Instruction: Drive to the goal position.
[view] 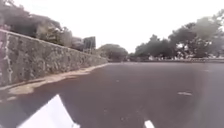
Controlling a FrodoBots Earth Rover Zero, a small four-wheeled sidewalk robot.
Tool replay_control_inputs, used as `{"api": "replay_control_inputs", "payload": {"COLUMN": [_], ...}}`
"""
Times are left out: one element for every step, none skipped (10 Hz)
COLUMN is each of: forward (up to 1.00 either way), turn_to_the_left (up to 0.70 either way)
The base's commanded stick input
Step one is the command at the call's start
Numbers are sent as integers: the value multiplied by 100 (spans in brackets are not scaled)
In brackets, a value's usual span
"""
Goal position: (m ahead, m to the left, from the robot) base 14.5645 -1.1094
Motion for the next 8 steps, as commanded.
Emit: {"api": "replay_control_inputs", "payload": {"forward": [50, 50, 50, 50, 50, 50, 50, 50], "turn_to_the_left": [0, 0, 0, 0, 0, 0, 0, 0]}}
